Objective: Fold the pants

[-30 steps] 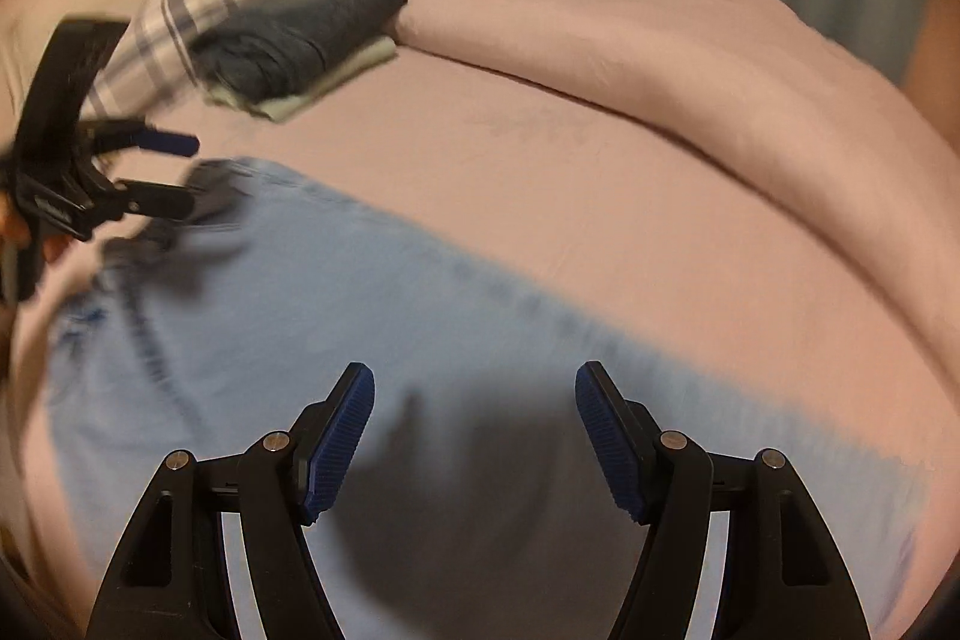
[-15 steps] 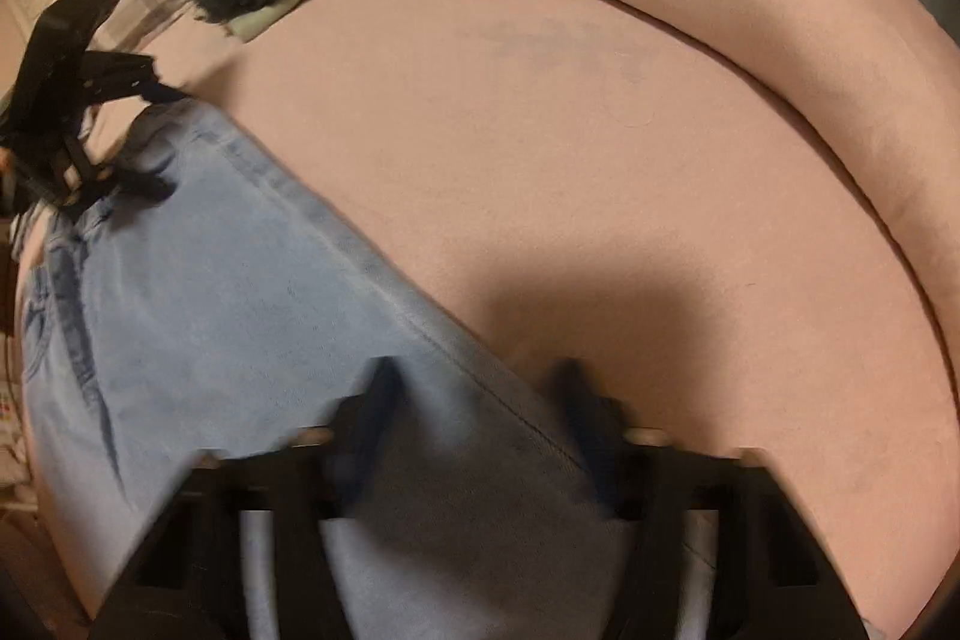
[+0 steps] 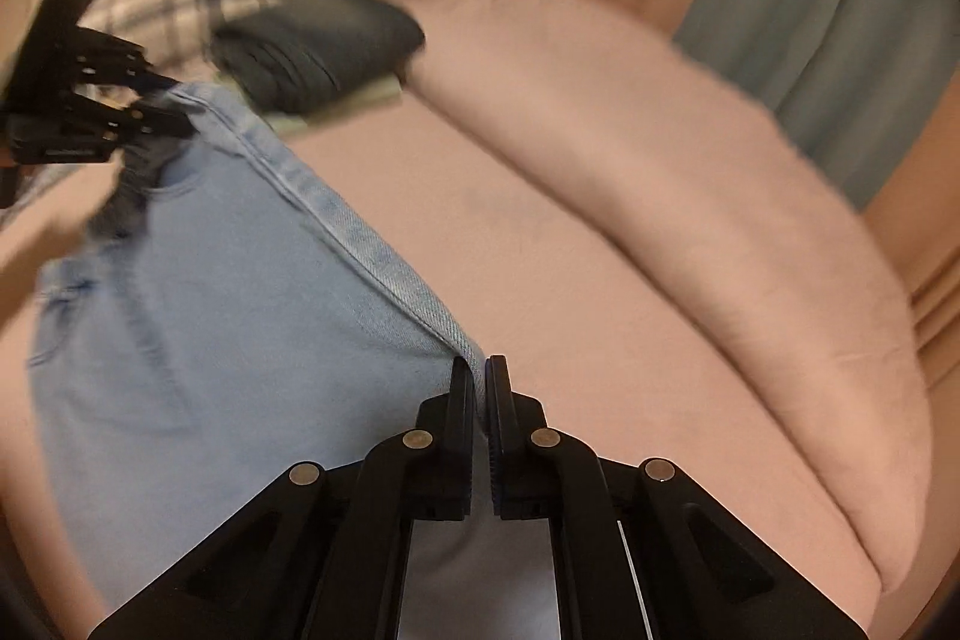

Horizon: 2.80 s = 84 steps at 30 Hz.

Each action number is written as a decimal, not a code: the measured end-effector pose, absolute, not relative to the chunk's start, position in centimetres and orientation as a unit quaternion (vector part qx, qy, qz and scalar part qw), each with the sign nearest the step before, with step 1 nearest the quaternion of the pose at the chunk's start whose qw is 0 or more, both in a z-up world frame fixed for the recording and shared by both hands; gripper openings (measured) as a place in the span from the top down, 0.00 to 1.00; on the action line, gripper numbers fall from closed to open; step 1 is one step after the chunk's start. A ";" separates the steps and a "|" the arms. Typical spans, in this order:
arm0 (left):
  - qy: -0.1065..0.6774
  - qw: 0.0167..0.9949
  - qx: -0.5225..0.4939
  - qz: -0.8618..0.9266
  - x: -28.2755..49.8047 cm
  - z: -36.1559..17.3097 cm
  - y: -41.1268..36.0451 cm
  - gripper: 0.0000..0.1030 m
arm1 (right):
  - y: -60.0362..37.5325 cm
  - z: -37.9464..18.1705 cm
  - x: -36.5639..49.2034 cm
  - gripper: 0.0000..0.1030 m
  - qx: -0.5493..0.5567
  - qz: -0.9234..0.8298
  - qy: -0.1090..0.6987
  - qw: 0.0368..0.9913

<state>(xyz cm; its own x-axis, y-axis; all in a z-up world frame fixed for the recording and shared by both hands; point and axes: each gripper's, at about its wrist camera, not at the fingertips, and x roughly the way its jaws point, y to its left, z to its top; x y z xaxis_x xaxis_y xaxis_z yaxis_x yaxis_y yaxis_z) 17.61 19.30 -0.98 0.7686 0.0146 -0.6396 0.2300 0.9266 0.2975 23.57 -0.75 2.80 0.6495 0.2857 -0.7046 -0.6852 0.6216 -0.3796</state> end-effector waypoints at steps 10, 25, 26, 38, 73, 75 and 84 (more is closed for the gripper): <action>0.270 0.880 0.380 -0.095 2.9 -7.2 15.2 0.73 | -6.2 -2.6 4.4 0.95 -0.347 0.348 0.327 0.807; 0.275 0.844 0.458 -0.055 1.6 -12.0 17.3 0.72 | -4.9 -7.3 3.5 0.95 -0.344 0.332 0.363 0.800; 0.280 0.844 0.453 -0.058 1.6 -12.3 17.6 0.72 | -4.7 -7.5 3.3 0.95 -0.348 0.333 0.360 0.799; 0.287 0.846 0.449 -0.025 -0.1 -12.2 19.5 0.00 | -5.0 -9.4 2.3 0.85 -0.326 0.328 0.391 0.796; 0.353 0.919 0.075 -0.157 4.6 -10.5 8.5 0.02 | -20.8 -3.1 19.5 0.39 0.114 0.117 0.444 0.881; 0.363 0.908 0.055 -0.202 5.1 -11.1 5.7 0.02 | -19.9 -4.1 22.6 0.39 0.099 0.087 0.466 0.875; 0.382 0.878 0.070 -0.282 6.5 -13.2 -2.8 0.21 | -15.5 -8.2 28.6 0.60 -0.033 -0.020 0.507 0.861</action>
